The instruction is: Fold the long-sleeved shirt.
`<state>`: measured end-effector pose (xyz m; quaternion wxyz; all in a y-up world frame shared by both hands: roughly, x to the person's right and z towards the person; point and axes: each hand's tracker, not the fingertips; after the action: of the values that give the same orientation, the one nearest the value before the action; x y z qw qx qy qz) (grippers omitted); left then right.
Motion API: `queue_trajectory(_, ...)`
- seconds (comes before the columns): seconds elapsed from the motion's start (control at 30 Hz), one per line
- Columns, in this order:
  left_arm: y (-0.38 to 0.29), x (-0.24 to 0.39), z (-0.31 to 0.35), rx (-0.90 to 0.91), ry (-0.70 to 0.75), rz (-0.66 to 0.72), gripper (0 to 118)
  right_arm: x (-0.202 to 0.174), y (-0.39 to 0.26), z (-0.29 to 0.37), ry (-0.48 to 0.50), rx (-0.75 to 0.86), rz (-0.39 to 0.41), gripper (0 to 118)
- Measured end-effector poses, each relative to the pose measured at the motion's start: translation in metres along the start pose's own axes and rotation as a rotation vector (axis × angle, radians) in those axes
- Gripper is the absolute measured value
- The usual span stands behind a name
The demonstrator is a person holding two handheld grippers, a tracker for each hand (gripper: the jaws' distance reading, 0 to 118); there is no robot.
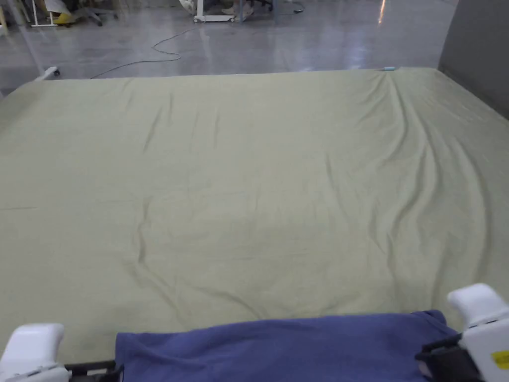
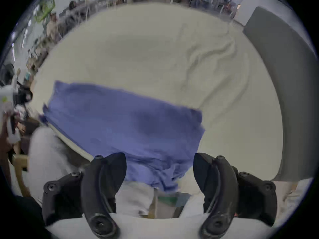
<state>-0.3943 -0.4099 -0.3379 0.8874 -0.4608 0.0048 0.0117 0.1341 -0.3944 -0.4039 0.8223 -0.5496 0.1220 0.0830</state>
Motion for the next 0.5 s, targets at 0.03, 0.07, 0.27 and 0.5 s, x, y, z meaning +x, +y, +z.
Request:
queue_trajectory(0.03,0.000,0.003,0.013,0.027,-0.005,-0.002,118,-0.003,0.000,0.021,0.019,0.069,-0.028,82)
queue_trajectory(0.07,-0.001,0.006,0.022,0.023,-0.015,-0.006,118,-0.006,-0.002,0.033,0.021,0.113,-0.043,82)
queue_trajectory(0.27,-0.038,0.033,0.027,-0.050,-0.037,-0.016,14,-0.035,-0.030,0.054,-0.019,0.236,-0.147,6)
queue_trajectory(0.5,-0.042,-0.002,-0.002,-0.032,-0.179,0.138,33,-0.044,-0.043,0.038,0.115,0.192,-0.203,0)
